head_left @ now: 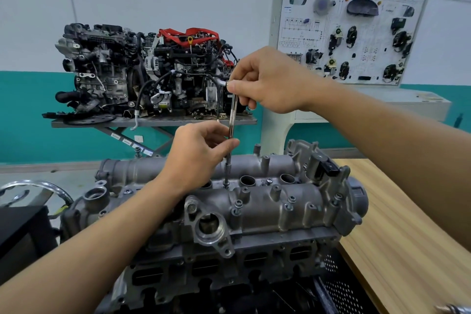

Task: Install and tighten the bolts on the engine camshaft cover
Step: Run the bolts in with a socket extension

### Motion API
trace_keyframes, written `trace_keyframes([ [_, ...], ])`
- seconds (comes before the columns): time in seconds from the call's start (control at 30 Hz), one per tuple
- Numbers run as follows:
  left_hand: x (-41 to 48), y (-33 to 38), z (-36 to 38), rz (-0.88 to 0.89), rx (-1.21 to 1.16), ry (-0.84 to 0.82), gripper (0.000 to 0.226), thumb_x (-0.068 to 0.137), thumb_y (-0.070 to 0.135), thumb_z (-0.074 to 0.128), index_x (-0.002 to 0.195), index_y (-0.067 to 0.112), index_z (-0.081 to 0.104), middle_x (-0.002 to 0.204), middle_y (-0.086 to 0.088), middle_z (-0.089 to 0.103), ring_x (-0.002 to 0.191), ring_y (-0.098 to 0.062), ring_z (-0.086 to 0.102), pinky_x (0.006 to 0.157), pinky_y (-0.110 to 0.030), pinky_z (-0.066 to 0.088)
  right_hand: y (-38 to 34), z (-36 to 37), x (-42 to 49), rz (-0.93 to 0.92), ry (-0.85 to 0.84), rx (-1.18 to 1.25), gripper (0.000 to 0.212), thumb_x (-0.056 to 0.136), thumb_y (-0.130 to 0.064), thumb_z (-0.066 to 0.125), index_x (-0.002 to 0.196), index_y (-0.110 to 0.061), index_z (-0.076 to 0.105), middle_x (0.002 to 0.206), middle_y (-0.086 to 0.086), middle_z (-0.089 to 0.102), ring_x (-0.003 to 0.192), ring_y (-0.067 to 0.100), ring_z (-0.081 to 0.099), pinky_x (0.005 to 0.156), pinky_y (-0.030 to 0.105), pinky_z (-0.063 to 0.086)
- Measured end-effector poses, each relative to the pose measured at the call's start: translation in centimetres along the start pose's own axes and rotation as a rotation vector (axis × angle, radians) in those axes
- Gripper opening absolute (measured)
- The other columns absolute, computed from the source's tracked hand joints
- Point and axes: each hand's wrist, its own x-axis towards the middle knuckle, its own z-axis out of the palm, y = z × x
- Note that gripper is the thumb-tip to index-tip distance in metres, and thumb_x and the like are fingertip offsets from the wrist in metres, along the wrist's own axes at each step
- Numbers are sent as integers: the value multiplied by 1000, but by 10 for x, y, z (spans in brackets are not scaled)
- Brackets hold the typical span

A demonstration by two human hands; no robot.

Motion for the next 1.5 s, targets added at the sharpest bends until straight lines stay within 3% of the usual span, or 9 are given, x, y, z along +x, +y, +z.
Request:
trace_keyframes([
  [0.33, 0, 2, 0, 3, 20, 26, 24, 76, 18, 87, 80, 5, 67, 72, -12, 72, 68, -33, 69, 68, -49, 58, 4, -1, 4, -37, -114, 44, 11, 99, -13, 56, 97, -15, 67, 68, -2, 65, 58, 8, 59, 53, 15, 46],
  [0.47, -2, 2, 2, 4, 24, -31, 13, 83, 14, 81, 85, 7, 70, 75, -6, 75, 69, -22, 72, 73, -44, 60, 1, -5, 3, -8, -58, -64, 25, 96, -28, 64, 80, -9, 69, 53, -9, 59, 46, 1, 52, 48, 10, 41],
  [0.7, -6, 7, 3, 16, 107, -67, 11, 86, 22, 78, 86, 11, 75, 71, 1, 76, 65, -11, 72, 71, -28, 59, -12, 11, 2, 38, 92, -279, 61, 91, -39, 59, 46, -16, 25, 45, -3, 22, 48, 16, 21, 51, 31, 28],
  [0.87, -8, 5, 1, -16, 68, -125, 11, 96, 12, 65, 103, 6, 71, 82, -3, 77, 72, -9, 74, 76, -31, 61, -14, 1, 3, 38, 27, -260, 48, 90, -55, 62, 65, -14, 58, 51, -8, 46, 47, 7, 41, 52, 23, 34],
  [0.97, -8, 4, 0, 3, 107, -207, 21, 101, 11, 55, 120, 5, 63, 96, -2, 76, 82, -4, 73, 81, -24, 58, -16, -5, 0, -23, -97, -181, 15, 92, -33, 67, 88, -19, 68, 50, -23, 56, 48, -3, 48, 53, 15, 36],
  [1.07, -8, 4, 1, 35, 144, -223, 26, 102, 15, 53, 126, 7, 61, 96, 0, 76, 86, -3, 71, 84, -24, 56, -15, -9, -2, -27, -152, -137, 9, 93, -17, 63, 91, -13, 70, 68, -6, 72, 53, 4, 54, 57, 16, 45],
  [1.3, -6, 4, -1, 32, 136, -12, 12, 86, 24, 78, 91, 14, 76, 70, 4, 75, 67, -11, 73, 73, -36, 59, -16, -1, 0, 17, 38, -336, 54, 89, -54, 63, 55, -18, 43, 52, -4, 41, 48, 12, 36, 50, 23, 32],
  [1.4, -7, 1, 0, 8, 85, -54, 4, 93, 14, 69, 96, 14, 71, 76, 3, 76, 67, -5, 73, 73, -30, 59, -16, -1, 0, 32, 60, -236, 39, 88, -55, 65, 71, -20, 60, 52, -14, 55, 49, 2, 49, 49, 16, 35],
  [1.5, -7, 0, 1, -10, 89, -132, 17, 99, 11, 59, 114, 10, 65, 90, 1, 76, 75, -4, 73, 77, -25, 59, -20, -3, -1, -5, -43, -97, 12, 93, -30, 64, 88, -20, 69, 56, -25, 62, 48, -11, 52, 47, 5, 36],
])
